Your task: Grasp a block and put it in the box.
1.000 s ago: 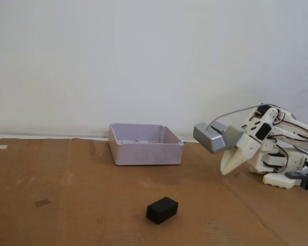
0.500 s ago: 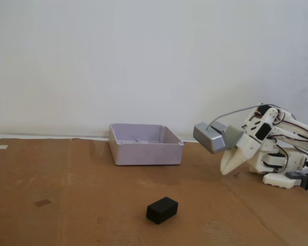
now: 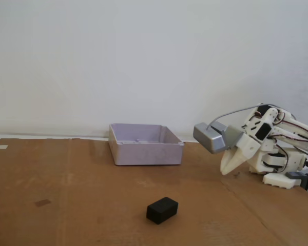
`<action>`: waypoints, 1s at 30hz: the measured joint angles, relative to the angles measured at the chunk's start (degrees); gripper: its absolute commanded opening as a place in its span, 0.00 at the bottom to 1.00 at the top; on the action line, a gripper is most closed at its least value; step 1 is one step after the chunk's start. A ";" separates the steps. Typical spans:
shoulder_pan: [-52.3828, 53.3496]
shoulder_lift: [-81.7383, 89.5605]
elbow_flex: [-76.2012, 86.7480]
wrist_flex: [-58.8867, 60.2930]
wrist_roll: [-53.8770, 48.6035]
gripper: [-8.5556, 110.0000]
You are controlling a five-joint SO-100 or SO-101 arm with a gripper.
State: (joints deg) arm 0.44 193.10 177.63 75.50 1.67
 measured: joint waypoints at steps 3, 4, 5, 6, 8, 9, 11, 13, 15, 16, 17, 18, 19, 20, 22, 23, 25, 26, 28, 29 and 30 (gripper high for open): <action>0.00 0.00 -0.18 0.00 0.09 0.07; 0.00 0.00 -0.18 0.00 0.09 0.07; 0.00 0.00 -0.18 0.00 0.09 0.07; 0.00 0.00 -0.26 0.00 0.09 0.07; 0.00 0.00 -0.53 0.00 0.18 0.07; 0.00 0.00 -0.53 0.00 0.18 0.07; 0.00 0.00 -0.53 0.00 0.18 0.07; 0.00 -0.35 -0.53 -0.53 0.26 0.07; 0.00 -2.99 -0.53 -2.37 0.35 0.07; 0.00 -4.66 -0.53 -4.04 0.26 0.07; 0.18 -6.15 -0.44 -5.98 0.09 0.07; 0.18 -7.38 -0.44 -8.09 0.09 0.07; 0.18 -8.53 -0.44 -10.46 0.26 0.07; 0.18 -9.67 -0.44 -12.83 0.35 0.07; 0.18 -11.78 -0.44 -17.31 0.53 0.07; 0.18 -12.66 -0.44 -18.81 0.53 0.07; 0.18 -14.24 -1.05 -20.74 0.53 0.07; 0.18 -14.85 -1.58 -21.18 0.53 0.07; 0.18 -16.17 -3.25 -21.80 0.53 0.07; 0.18 -16.79 -4.13 -21.97 0.53 0.07; 0.18 -17.40 -5.01 -22.15 0.53 0.07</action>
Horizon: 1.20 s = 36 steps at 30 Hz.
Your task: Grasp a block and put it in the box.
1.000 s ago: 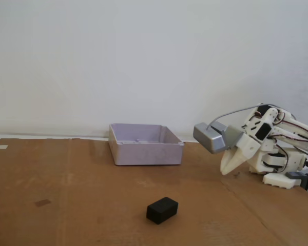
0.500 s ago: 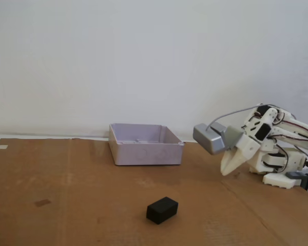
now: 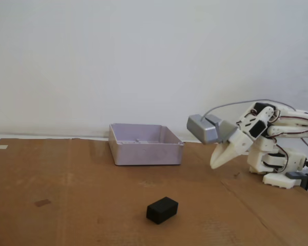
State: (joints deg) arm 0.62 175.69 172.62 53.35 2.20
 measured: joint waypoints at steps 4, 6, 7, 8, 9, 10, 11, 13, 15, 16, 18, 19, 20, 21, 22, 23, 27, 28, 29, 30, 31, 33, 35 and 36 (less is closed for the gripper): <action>-1.49 -2.99 -3.60 0.00 0.00 0.07; -2.29 -4.92 -5.54 0.00 -0.09 0.07; -2.55 -6.06 -6.68 -0.09 -0.18 0.07; -2.81 -7.29 -7.82 -0.09 -0.35 0.07; -2.90 -8.53 -9.14 -0.09 -0.44 0.07; -2.99 -9.93 -10.55 -0.09 -0.44 0.07; -3.08 -11.25 -11.87 -0.09 -0.44 0.07; -3.08 -14.15 -14.41 -0.09 -0.35 0.07; -3.25 -17.14 -16.96 -0.09 0.00 0.07; -3.34 -18.63 -18.28 -0.09 0.00 0.07; -3.43 -21.45 -20.83 -0.09 -0.26 0.07; -3.43 -22.94 -22.15 -0.18 -0.26 0.07; -3.43 -24.35 -23.12 -0.18 -0.26 0.07; -3.52 -25.66 -24.17 -0.18 0.00 0.07; -3.87 -27.25 -25.22 -0.18 0.09 0.07; -4.22 -28.65 -26.19 -0.18 0.09 0.07; -5.89 -34.28 -29.88 -0.18 0.09 0.07; -6.24 -35.60 -30.76 -0.18 0.09 0.07; -6.59 -37.00 -31.82 -0.18 0.09 0.07; -7.03 -38.41 -32.78 -0.18 0.09 0.07; -7.38 -39.81 -33.93 -0.18 0.09 0.07; -8.00 -42.80 -36.56 -0.18 0.00 0.07; -8.70 -45.88 -39.20 -0.18 0.00 0.07; -8.96 -47.46 -40.43 -0.18 0.00 0.07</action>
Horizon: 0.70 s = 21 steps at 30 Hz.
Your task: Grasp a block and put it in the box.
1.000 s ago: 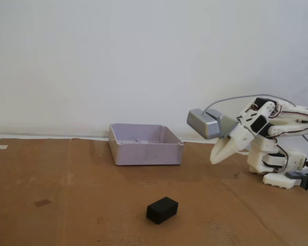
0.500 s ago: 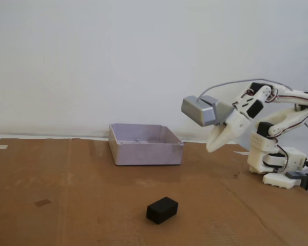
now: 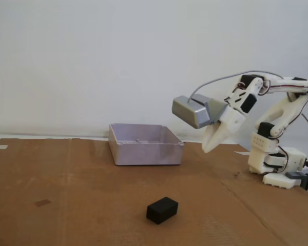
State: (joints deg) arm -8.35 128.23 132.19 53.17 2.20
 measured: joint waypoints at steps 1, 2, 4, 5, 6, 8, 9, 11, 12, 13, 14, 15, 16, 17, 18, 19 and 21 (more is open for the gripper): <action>-0.26 -1.58 -1.14 0.00 -0.09 0.07; -0.53 -3.16 -2.29 0.00 -0.18 0.07; -1.23 -6.33 -4.39 -0.44 0.09 0.07; -1.49 -7.73 -5.19 -1.41 -0.18 0.07; -1.85 -9.14 -5.63 -2.72 -0.26 0.07; -2.46 -11.34 -5.89 -6.24 -0.44 0.07; -2.81 -12.39 -5.89 -7.91 -0.44 0.07; -3.25 -13.62 -5.89 -10.72 -0.44 0.07; -3.52 -14.06 -5.89 -11.78 -0.26 0.07; -3.78 -14.50 -5.89 -12.74 -0.09 0.07; -3.96 -14.85 -5.89 -13.45 -0.09 0.07; -4.22 -15.21 -5.89 -14.06 -0.26 0.07; -4.39 -15.56 -5.89 -14.59 -0.26 0.07; -4.66 -15.91 -5.89 -15.29 -0.18 0.07; -4.83 -16.26 -5.89 -15.91 -0.18 0.07; -5.01 -16.70 -5.89 -16.61 -0.35 0.07; -5.27 -17.84 -5.89 -17.93 -0.44 0.07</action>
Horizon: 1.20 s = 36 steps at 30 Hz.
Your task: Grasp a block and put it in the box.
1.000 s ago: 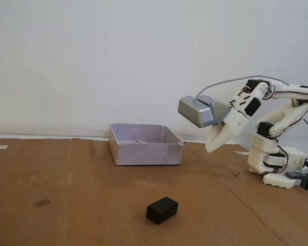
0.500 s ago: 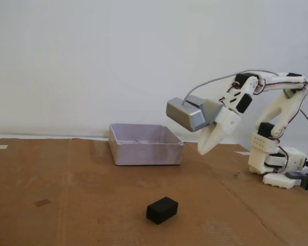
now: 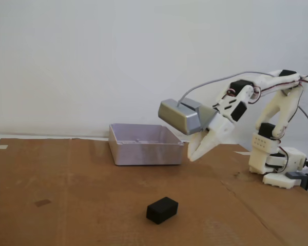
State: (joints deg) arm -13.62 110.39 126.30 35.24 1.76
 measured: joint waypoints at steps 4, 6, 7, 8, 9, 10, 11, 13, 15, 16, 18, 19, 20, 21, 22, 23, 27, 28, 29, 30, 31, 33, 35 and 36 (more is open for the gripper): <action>-0.09 -2.55 0.00 -2.55 0.00 0.07; -0.09 -4.13 0.00 -3.78 0.09 0.07; -0.09 -4.92 0.00 -4.57 0.18 0.07; -0.09 -5.80 -0.18 -5.36 0.26 0.07; -0.09 -6.77 -0.62 -5.98 0.26 0.07; -0.09 -7.65 -1.23 -6.42 0.18 0.07; -0.09 -8.70 -2.11 -6.77 0.18 0.07; -0.09 -10.90 -4.04 -7.12 0.09 0.07; -0.62 -13.01 -6.33 -7.12 0.53 0.07; -1.05 -14.06 -7.47 -7.12 0.44 0.07; -2.02 -15.82 -9.76 -7.29 0.00 0.07; -2.46 -16.61 -10.72 -7.29 0.09 0.07; -2.72 -17.49 -11.78 -7.29 0.26 0.07; -2.81 -18.28 -12.83 -7.29 0.26 0.07; -2.99 -18.98 -13.89 -7.29 0.35 0.07; -2.99 -19.95 -14.94 -7.29 0.62 0.07; -3.60 -23.29 -18.63 -7.29 0.97 0.07; -3.96 -23.99 -19.42 -7.29 0.79 0.07; -4.31 -24.79 -20.30 -7.29 0.53 0.07; -4.66 -25.58 -21.36 -7.29 0.53 0.07; -5.10 -26.19 -22.32 -7.29 0.62 0.07; -5.80 -27.77 -24.43 -7.29 0.53 0.07; -6.42 -29.36 -26.28 -7.29 0.53 0.07; -6.77 -30.06 -27.07 -7.29 0.53 0.07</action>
State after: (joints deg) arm -20.39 80.33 99.23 27.95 2.29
